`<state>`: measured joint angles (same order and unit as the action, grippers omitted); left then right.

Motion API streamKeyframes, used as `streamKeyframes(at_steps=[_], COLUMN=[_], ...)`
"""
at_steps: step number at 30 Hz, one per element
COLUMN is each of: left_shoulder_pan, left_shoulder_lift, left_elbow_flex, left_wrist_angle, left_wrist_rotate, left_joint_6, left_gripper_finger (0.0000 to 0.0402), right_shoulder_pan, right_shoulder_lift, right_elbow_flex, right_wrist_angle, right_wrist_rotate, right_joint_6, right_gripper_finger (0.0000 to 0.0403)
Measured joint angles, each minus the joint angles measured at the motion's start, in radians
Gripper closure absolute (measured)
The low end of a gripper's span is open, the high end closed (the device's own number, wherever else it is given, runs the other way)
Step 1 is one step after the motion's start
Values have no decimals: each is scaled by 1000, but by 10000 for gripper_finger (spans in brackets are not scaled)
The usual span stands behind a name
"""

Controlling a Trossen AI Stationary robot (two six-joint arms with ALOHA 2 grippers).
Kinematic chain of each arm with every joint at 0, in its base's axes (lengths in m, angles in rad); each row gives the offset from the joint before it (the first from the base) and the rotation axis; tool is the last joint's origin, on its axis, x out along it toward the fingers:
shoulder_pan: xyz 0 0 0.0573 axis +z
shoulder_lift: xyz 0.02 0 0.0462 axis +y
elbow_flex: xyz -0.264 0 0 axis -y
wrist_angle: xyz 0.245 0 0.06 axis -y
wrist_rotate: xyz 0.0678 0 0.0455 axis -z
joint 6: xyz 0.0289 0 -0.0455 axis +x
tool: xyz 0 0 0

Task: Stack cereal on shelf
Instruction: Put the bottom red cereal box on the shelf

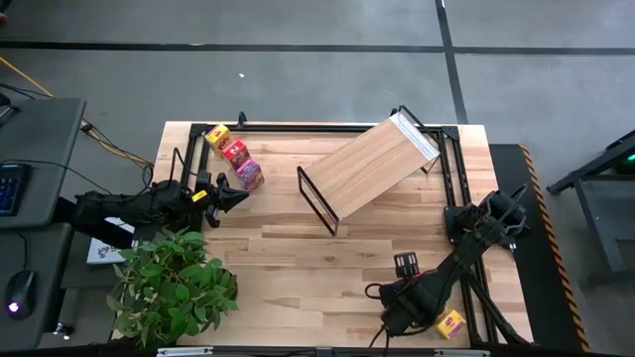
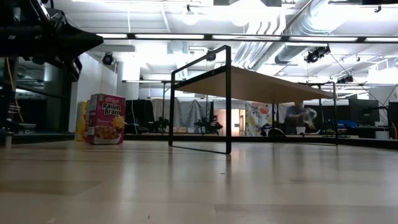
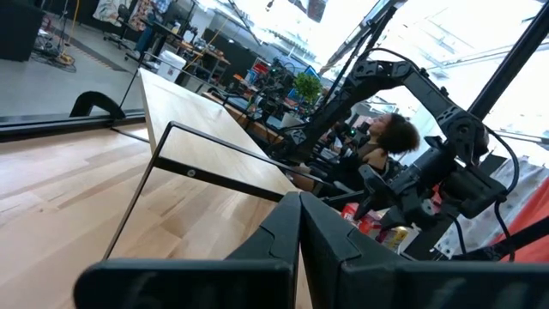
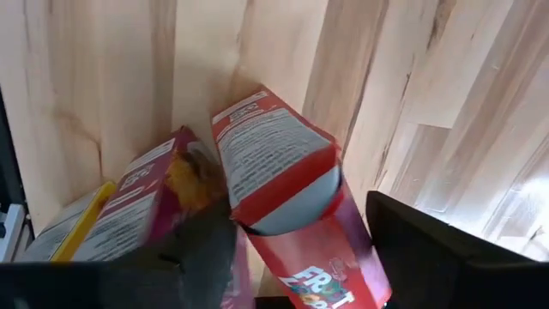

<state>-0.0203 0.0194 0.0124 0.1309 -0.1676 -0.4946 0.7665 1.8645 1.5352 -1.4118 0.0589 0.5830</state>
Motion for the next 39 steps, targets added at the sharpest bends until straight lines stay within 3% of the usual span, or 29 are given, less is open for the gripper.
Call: streamKeyframes(at_steps=[7, 11, 15, 22, 31, 36, 39], left_shoulder_pan=[0, 0, 0, 0, 0, 0, 0], left_shoulder_lift=[0, 0, 0, 0, 0, 0, 0], left_elbow_flex=[0, 0, 0, 0, 0, 0, 0], left_wrist_angle=[0, 0, 0, 0, -4, -4, -4], left_wrist_rotate=[0, 0, 0, 0, 0, 0, 0], left_joint_6=[0, 0, 0, 0, 0, 0, 0], left_gripper_finger=[401, 401, 401, 401, 401, 401, 401], right_shoulder_pan=[-49, -73, -91, -164, -401, -582, -700], right_shoulder_lift=[0, 1, 1, -37, -76, -109, -118], right_elbow_flex=[14, 99, 267, 522, 611, 611, 610], right_wrist_angle=[-5, -57, -164, -159, -159, -160, -160], right_wrist_rotate=[1, 57, 190, 500, 789, 848, 825], right_joint_6=[-73, -145, -183, -262, -274, -182, -120], right_gripper_finger=[242, 278, 297, 299, 299, 299, 299])
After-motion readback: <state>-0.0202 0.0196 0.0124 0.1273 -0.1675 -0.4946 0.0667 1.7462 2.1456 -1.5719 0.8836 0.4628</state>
